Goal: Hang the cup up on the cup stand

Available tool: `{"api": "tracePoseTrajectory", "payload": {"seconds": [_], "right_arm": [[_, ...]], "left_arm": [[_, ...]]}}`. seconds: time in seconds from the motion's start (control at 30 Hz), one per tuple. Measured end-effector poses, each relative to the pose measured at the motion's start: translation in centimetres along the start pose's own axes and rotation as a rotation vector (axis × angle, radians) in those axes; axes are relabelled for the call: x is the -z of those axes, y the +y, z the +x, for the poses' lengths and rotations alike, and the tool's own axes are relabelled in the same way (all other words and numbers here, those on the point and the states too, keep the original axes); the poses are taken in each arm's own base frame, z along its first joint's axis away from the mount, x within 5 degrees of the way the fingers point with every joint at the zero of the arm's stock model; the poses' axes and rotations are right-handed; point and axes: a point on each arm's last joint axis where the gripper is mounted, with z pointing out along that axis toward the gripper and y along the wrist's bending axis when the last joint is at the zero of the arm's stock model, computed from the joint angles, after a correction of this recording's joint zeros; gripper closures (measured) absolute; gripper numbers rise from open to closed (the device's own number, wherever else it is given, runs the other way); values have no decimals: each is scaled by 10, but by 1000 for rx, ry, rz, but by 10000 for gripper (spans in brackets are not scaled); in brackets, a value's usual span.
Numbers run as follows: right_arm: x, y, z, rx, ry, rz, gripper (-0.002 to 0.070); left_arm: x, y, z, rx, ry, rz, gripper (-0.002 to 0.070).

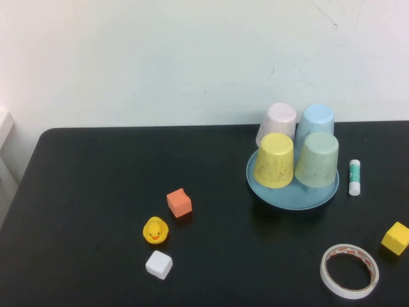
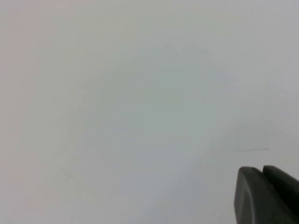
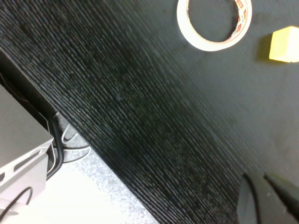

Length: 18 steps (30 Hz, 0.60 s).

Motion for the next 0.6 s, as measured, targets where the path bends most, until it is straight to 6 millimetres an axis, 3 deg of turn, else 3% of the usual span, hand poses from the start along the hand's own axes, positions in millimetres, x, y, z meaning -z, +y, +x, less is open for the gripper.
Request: {"api": "tracePoseTrajectory", "payload": {"seconds": [0.1,0.2,0.23,0.43,0.6], "right_arm": [[0,0,0,0,0,0,678],[0,0,0,0,0,0,678],[0,0,0,0,0,0,678],[0,0,0,0,0,0,678],[0,0,0,0,0,0,678]], "left_arm": [[30,6,5,29,15,-45,675],[50,3,26,34,60,-87,675],[64,0,42,43,76,-117,675],[96,-20,111,93,181,-198,675],[135,-37,165,184,186,-265,675]]}}
